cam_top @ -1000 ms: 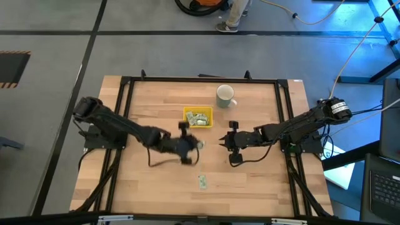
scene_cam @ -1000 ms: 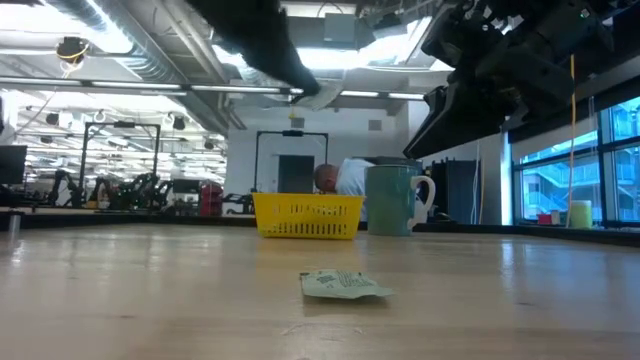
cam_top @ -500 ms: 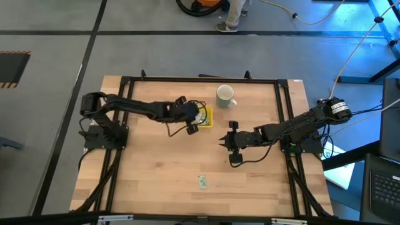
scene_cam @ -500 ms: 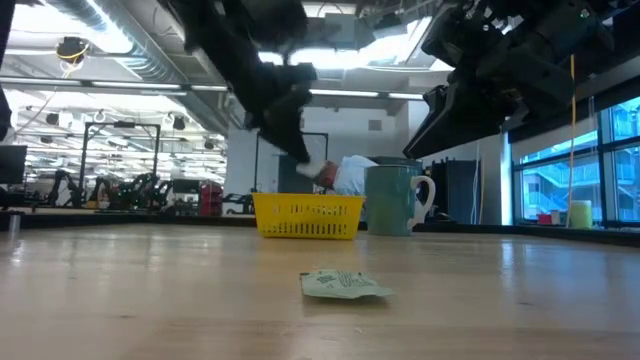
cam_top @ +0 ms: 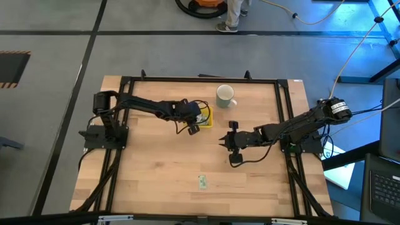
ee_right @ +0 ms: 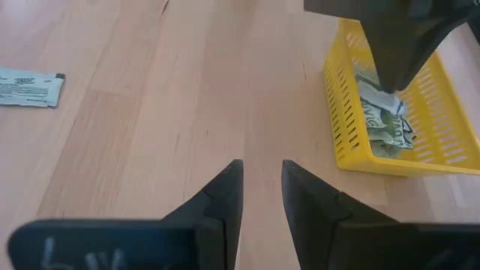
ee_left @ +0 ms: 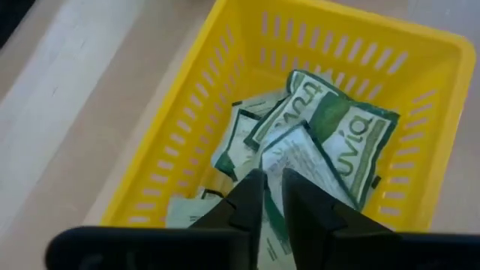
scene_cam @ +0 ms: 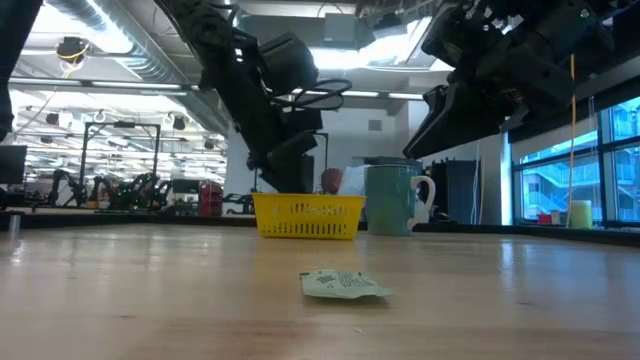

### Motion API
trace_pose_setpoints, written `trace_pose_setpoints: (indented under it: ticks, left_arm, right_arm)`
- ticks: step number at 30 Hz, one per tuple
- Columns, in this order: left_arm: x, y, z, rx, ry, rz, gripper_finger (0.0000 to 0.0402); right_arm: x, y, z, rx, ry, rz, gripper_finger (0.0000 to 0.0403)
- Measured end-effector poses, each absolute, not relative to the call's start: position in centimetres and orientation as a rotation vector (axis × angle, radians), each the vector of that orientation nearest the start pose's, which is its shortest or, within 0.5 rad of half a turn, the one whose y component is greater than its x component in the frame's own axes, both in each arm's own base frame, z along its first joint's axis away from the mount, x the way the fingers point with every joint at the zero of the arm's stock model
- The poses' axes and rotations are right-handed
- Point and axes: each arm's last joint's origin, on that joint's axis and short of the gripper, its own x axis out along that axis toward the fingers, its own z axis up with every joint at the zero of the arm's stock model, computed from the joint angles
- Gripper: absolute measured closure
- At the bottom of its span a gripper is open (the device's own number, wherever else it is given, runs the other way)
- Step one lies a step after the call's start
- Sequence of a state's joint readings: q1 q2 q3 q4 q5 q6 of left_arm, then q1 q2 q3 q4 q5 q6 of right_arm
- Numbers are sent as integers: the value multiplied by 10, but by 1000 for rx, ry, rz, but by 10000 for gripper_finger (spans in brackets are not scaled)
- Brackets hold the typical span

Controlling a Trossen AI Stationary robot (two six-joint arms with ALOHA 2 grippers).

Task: Pick and place Stevia / Truvia into bins
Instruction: Put the truvia tea packet into the yellow bin, then put the stevia tea packet into the yellow bin

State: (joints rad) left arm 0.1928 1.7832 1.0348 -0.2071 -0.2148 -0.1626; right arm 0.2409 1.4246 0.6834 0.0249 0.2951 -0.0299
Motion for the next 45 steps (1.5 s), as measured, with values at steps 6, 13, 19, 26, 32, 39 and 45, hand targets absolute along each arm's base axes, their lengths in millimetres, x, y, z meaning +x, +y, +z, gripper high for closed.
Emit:
trace_pose_setpoints:
  ticks: [6, 13, 19, 26, 32, 39, 45]
  left_arm:
    - [342, 73, 172, -139, 887, 453, 328]
    - [339, 54, 198, -69, 823, 355, 320]
    - [339, 11, 212, -45, 791, 116, 322]
    - [332, -44, 207, -51, 856, -57, 318]
    - [320, -85, 203, -20, 913, -96, 324]
    - [311, -116, 205, 82, 858, -32, 329]
    - [306, -131, 207, 121, 805, 14, 329]
  right_arm:
    - [269, 57, 181, -219, 692, -42, 306]
    - [269, 58, 181, -217, 691, -41, 306]
    - [270, 62, 183, -205, 665, 64, 306]
    - [275, 68, 183, -168, 619, 160, 306]
    - [290, 87, 171, -239, 516, 265, 306]
    - [324, 115, 157, -281, 557, 340, 306]
    - [351, 140, 143, -342, 678, 440, 306]
